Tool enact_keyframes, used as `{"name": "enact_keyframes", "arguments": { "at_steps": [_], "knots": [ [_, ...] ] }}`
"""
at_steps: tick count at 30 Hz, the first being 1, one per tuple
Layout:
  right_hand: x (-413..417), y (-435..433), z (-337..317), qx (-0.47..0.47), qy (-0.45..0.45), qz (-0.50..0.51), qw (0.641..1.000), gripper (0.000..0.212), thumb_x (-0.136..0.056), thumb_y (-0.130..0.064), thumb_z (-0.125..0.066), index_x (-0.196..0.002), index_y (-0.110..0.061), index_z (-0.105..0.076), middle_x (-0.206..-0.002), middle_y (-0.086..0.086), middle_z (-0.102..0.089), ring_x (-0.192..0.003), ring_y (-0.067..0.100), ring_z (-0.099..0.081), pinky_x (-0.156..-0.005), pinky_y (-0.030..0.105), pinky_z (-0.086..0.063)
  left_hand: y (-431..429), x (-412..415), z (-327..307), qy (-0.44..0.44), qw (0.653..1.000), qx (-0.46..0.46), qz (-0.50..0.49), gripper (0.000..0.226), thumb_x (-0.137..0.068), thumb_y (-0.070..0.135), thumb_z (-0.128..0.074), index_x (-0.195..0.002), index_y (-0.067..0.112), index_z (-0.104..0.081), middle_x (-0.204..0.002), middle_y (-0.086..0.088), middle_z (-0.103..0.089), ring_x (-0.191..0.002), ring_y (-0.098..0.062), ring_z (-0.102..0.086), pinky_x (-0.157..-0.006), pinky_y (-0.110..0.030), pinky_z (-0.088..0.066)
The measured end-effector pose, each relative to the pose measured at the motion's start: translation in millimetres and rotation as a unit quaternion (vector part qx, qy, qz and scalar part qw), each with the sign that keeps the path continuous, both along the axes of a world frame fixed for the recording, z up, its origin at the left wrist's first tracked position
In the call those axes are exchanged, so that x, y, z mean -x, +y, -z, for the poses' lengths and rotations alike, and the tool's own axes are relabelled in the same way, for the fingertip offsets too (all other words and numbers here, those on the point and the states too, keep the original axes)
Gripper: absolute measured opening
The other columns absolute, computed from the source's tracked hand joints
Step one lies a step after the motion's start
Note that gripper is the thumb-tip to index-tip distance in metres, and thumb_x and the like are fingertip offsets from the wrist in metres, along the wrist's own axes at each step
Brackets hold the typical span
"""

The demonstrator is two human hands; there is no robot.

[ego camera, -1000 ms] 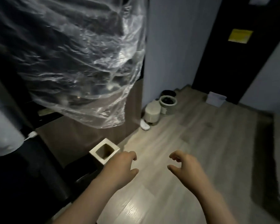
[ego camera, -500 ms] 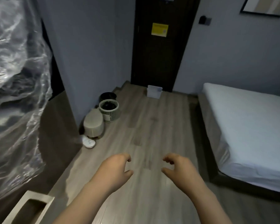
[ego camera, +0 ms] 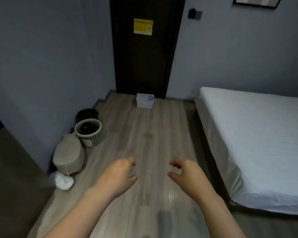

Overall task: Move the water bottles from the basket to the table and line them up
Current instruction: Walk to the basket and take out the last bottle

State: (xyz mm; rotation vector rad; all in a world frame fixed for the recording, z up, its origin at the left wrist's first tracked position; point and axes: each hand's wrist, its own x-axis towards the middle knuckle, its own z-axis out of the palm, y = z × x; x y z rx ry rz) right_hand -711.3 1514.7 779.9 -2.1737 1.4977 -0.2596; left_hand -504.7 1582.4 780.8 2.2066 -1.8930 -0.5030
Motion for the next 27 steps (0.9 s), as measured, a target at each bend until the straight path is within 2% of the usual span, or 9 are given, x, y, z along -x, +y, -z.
{"name": "enact_keyframes", "arguments": {
  "at_steps": [5,14,19,27],
  "knots": [
    [-11,-115,-12,0.004,-0.021,0.002,1.0,0.04,-0.086,-0.032,-0.066,-0.124,-0.024,-0.058,-0.122,-0.006,-0.061,-0.112,0.008,-0.057,-0.095,0.025,-0.049,-114,-5,-10,-0.009,1.0,-0.002,0.006,0.041,-0.087,0.038,-0.056,-0.125,0.023,-0.05,-0.129,0.001,-0.057,-0.121,-0.017,-0.05,-0.097,-0.028,-0.041],
    [-46,-289,-14,0.015,-0.012,-0.014,1.0,0.038,-0.087,-0.032,-0.065,-0.124,-0.024,-0.058,-0.122,-0.007,-0.062,-0.112,0.006,-0.058,-0.095,0.021,-0.048,-285,-41,-6,-0.015,1.0,0.008,-0.001,0.037,-0.086,0.038,-0.056,-0.119,0.023,-0.051,-0.122,0.002,-0.06,-0.115,-0.017,-0.054,-0.089,-0.025,-0.038],
    [-85,-387,0,-0.017,-0.001,-0.01,1.0,0.038,-0.087,-0.033,-0.064,-0.123,-0.025,-0.057,-0.124,-0.007,-0.06,-0.114,0.009,-0.057,-0.097,0.025,-0.047,-385,-78,9,0.001,1.0,0.01,0.004,0.037,-0.086,0.036,-0.056,-0.119,0.023,-0.051,-0.125,0.003,-0.058,-0.117,-0.015,-0.053,-0.092,-0.023,-0.037],
    [-154,-547,-2,0.004,0.025,-0.003,1.0,0.035,-0.089,-0.034,-0.063,-0.123,-0.027,-0.057,-0.119,-0.011,-0.061,-0.106,0.002,-0.057,-0.092,0.019,-0.049,-558,-156,7,0.026,1.0,0.003,0.016,0.037,-0.085,0.035,-0.059,-0.119,0.021,-0.053,-0.124,0.002,-0.059,-0.115,-0.014,-0.054,-0.095,-0.024,-0.04]
  ]
}}
